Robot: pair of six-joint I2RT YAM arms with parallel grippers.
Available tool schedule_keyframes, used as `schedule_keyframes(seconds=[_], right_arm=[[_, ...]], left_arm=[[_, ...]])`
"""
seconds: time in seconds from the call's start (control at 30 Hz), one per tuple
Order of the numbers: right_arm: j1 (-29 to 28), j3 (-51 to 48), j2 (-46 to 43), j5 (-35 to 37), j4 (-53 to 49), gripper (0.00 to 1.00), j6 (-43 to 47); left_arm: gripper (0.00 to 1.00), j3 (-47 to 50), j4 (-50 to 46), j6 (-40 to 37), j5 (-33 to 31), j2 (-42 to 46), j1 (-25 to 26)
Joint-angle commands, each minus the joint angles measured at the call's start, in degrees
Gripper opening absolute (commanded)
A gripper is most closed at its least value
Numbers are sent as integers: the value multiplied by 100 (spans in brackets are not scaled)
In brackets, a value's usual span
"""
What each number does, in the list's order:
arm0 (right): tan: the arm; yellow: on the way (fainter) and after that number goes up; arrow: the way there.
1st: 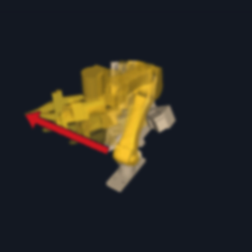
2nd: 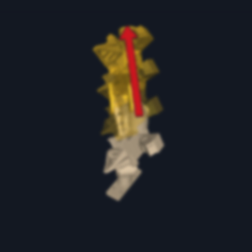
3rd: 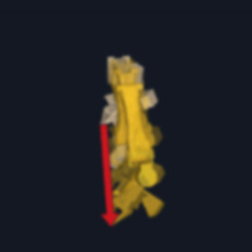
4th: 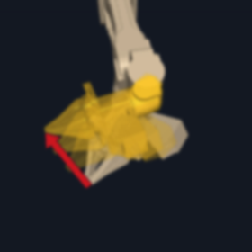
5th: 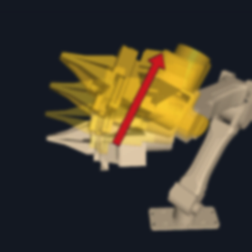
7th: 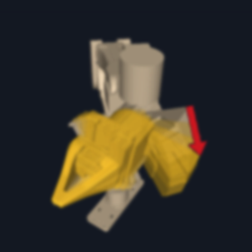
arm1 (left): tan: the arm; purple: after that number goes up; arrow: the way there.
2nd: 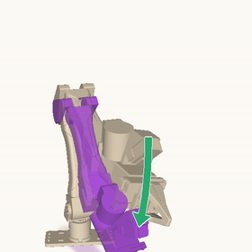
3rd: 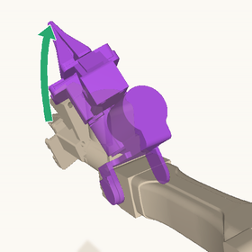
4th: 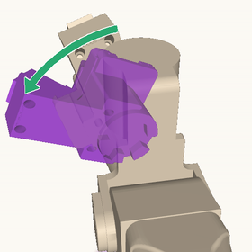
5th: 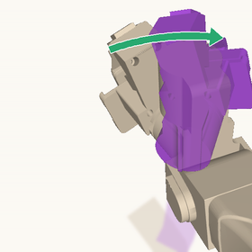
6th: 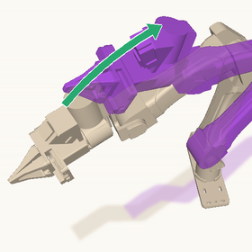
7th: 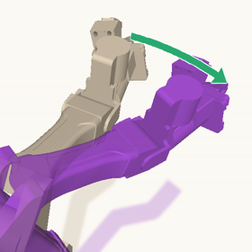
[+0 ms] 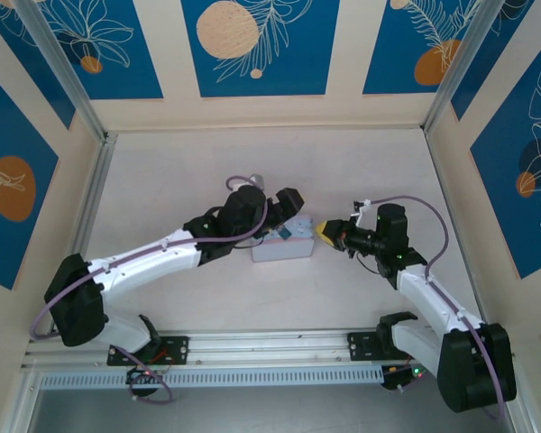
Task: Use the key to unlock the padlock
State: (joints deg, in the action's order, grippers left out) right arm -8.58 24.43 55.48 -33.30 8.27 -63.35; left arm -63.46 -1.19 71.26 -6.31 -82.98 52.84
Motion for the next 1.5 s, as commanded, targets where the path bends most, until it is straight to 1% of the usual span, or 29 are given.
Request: schedule_keyframes(seconds=[0.0,0.13,0.33,0.5,0.7,0.9,1.07,1.33,1.47], right_arm=[[191,118,-167,-226,-408,0,155],[429,100,-340,-317,-606,0,169],[629,33,-680,-409,-911,0,182],[761,-19,-947,-446,-1143,0,156],[838,-92,-1151,-446,-1337,0,174],[858,-239,-1233,-423,-1423,0,215],[858,-324,-1330,-382,-1535,0,252],[871,-361,-1229,-404,-1531,0,328],[877,-319,-889,-324,-1420,0,449]], left_arm=[[92,-244,-309,-359,237,-398,-55],[90,-143,-222,-277,315,-676,-9],[90,586,-67,-9,127,-474,265],[89,1252,98,296,-239,-114,857],[90,1955,337,807,-740,121,1571],[90,2189,657,811,-916,-61,1633],[90,2172,923,732,-872,-314,1633],[90,1999,2046,791,-735,-1289,1600],[90,1847,2565,820,-775,-1770,1440]])
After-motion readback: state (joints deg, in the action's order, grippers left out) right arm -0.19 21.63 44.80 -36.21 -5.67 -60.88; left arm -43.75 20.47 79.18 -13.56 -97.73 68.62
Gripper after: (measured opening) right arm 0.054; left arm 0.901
